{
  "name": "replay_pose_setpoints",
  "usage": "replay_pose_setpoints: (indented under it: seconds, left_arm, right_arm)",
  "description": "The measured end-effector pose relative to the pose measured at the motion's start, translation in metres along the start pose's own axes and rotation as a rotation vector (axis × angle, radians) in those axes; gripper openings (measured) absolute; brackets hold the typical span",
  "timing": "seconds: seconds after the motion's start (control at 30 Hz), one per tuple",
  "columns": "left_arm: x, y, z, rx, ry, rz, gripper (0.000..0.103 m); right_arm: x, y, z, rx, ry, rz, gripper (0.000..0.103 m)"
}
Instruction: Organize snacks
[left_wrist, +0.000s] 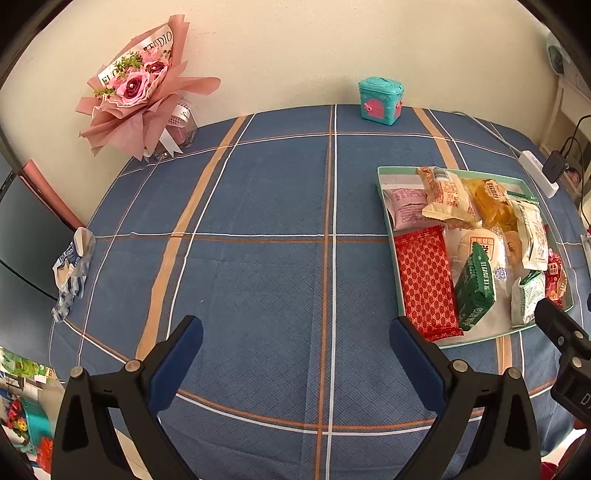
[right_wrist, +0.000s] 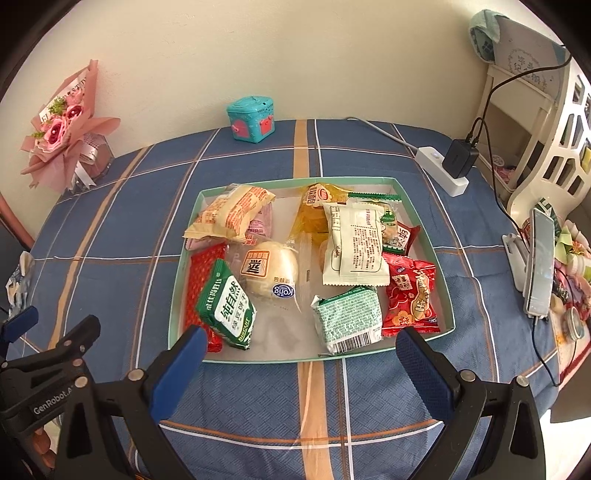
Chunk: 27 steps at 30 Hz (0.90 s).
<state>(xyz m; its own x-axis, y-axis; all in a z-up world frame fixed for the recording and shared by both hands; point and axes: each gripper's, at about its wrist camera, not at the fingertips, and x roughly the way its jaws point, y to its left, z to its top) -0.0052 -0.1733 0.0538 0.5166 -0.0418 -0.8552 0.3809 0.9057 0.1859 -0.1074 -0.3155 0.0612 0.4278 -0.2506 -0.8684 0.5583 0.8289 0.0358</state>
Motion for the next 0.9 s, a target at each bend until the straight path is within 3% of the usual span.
replay_pose_setpoints:
  seconds: [0.9]
  left_arm:
    - [0.011,0.009,0.005,-0.017,0.022,-0.012,0.101]
  right_arm:
    - [0.005,0.004,0.002,-0.008,0.005,0.024,0.103]
